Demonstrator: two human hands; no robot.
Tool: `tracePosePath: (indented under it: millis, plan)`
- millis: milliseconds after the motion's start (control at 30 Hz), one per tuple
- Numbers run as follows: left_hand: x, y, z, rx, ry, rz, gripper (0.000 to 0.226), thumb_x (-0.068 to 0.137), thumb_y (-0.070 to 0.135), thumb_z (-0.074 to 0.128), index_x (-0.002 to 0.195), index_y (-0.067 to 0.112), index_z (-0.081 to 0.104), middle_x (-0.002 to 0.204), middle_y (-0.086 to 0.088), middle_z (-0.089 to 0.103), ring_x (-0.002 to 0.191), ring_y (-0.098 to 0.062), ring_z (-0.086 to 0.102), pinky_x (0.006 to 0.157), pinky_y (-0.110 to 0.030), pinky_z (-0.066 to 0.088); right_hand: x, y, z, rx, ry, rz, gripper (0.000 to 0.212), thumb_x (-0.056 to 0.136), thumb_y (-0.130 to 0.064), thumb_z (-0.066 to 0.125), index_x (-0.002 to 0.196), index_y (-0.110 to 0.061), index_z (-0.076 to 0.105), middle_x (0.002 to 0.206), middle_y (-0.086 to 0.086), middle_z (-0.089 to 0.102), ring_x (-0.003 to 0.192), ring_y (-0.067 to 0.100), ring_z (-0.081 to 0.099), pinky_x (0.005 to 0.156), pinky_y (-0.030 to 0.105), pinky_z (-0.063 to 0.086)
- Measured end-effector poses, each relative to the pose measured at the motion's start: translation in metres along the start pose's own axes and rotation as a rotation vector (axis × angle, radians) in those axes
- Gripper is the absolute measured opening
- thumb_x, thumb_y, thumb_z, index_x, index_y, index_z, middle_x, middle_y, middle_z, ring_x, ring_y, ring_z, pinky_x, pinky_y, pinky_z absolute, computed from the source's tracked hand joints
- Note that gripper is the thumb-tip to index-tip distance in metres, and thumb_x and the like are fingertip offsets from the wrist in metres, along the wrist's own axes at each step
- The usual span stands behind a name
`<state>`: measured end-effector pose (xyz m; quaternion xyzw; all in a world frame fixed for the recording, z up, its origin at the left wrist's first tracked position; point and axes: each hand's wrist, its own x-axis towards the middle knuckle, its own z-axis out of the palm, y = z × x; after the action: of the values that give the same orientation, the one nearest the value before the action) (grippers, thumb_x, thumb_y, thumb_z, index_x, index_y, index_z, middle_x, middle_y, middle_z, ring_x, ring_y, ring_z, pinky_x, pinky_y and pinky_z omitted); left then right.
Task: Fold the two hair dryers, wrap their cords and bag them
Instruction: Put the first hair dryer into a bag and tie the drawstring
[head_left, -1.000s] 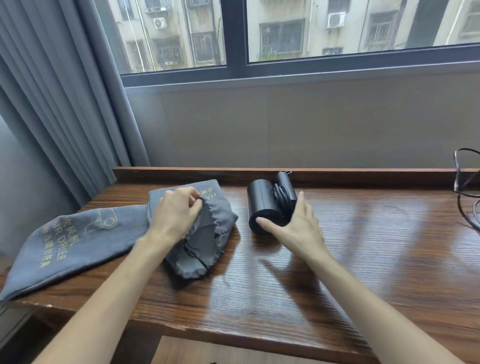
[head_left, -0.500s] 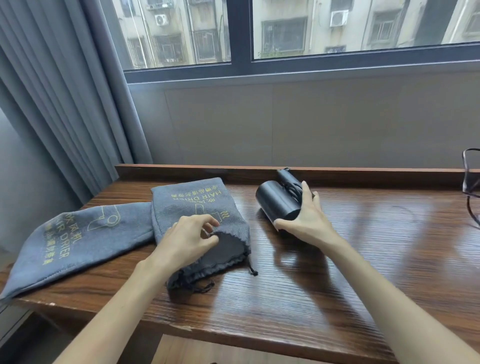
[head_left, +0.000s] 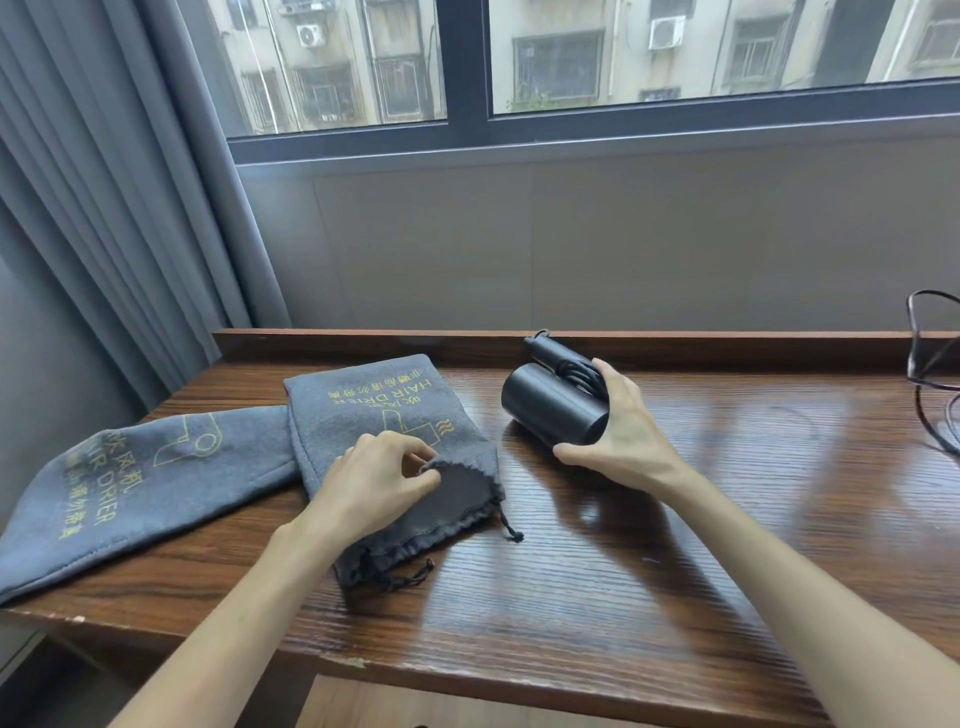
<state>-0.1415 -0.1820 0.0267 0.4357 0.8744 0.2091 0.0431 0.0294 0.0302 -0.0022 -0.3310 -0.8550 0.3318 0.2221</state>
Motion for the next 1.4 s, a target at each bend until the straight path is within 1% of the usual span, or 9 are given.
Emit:
tracePosePath:
  millis: [267,467,633,700,833,1000,1167,1267,1400]
  plan:
    - [-0.002,-0.006,0.000,0.020,-0.180,0.138,0.033,0.083,0.030,0.064,0.115,0.026,0.069,0.105,0.012,0.072,0.076,0.007,0.059,0.088,-0.025,0.051,0.004,0.005,-0.004,0.009,-0.032,-0.055,0.113,0.058,-0.041,0.080,0.149,-0.031,0.015,0.151,-0.002,0.024,0.135,0.014,0.032,0.110,0.034,0.033]
    - [0.010,-0.011,-0.005,0.047,-0.004,0.185,0.019,0.091,0.024,0.057,0.086,0.012,0.071,0.081,-0.002,0.069,0.081,-0.026,0.062,0.076,-0.039,0.052,0.003,0.006,-0.005,0.056,-0.009,-0.095,0.103,0.063,-0.024,0.082,0.147,-0.026,0.022,0.144,0.000,0.030,0.119,0.006,0.035,0.099,0.018,0.028]
    - [0.028,0.004,-0.010,0.001,0.126,0.177,0.019,0.092,0.019,0.057,0.080,0.008,0.068,0.067,-0.008,0.064,0.076,-0.032,0.059,0.070,-0.035,0.045,-0.001,0.015,-0.017,0.189,-0.003,-0.056,0.100,0.057,-0.033,0.082,0.144,-0.033,0.032,0.141,-0.001,0.039,0.126,0.014,0.042,0.105,0.033,0.039]
    - [0.033,0.010,-0.010,-0.028,0.140,0.155,0.019,0.092,0.018,0.058,0.081,0.006,0.069,0.068,-0.012,0.066,0.076,-0.032,0.058,0.069,-0.033,0.041,-0.004,0.019,-0.024,0.292,0.018,0.000,0.096,0.052,-0.039,0.080,0.138,-0.038,0.038,0.134,-0.003,0.048,0.115,0.018,0.054,0.094,0.040,0.050]
    - [0.037,0.015,-0.006,-0.073,0.112,0.127,0.020,0.093,0.021,0.059,0.091,0.008,0.073,0.072,-0.012,0.070,0.076,-0.029,0.063,0.068,-0.031,0.044,-0.012,0.021,-0.035,0.543,0.020,0.031,0.093,0.053,-0.031,0.080,0.138,-0.034,0.042,0.121,0.002,0.058,0.083,0.014,0.062,0.070,0.029,0.050]
    - [0.037,0.018,-0.002,-0.088,0.098,0.105,0.020,0.093,0.019,0.057,0.092,0.008,0.074,0.064,-0.001,0.063,0.071,-0.025,0.056,0.068,-0.031,0.047,-0.019,0.025,-0.039,0.745,0.000,0.048,0.076,0.051,-0.033,0.083,0.121,-0.042,0.055,0.119,-0.001,0.066,0.111,0.017,0.062,0.095,0.037,0.049]
    - [0.038,0.020,-0.002,-0.080,0.094,0.089,0.020,0.092,0.019,0.058,0.091,0.009,0.074,0.068,-0.002,0.062,0.077,-0.027,0.061,0.072,-0.032,0.048,-0.046,0.020,-0.053,0.985,-0.040,-0.018,0.064,0.064,0.001,0.071,0.122,-0.022,0.057,0.112,0.005,0.068,0.097,0.013,0.068,0.077,0.022,0.055]
    - [0.039,0.021,-0.001,-0.053,0.119,0.101,0.021,0.092,0.018,0.057,0.093,0.007,0.075,0.073,-0.005,0.064,0.084,-0.030,0.062,0.074,-0.034,0.049,-0.072,0.013,-0.065,1.021,-0.101,-0.057,0.056,0.072,-0.008,0.057,0.127,-0.019,0.055,0.121,0.010,0.067,0.106,0.021,0.066,0.083,0.030,0.056]
    - [0.040,0.022,0.000,-0.026,0.125,0.098,0.021,0.090,0.016,0.056,0.082,0.007,0.073,0.064,-0.004,0.061,0.076,-0.031,0.057,0.068,-0.033,0.046,-0.104,0.006,-0.075,1.071,-0.200,-0.100,0.060,0.067,-0.019,0.064,0.127,-0.022,0.060,0.126,0.013,0.064,0.112,0.030,0.063,0.085,0.035,0.056]
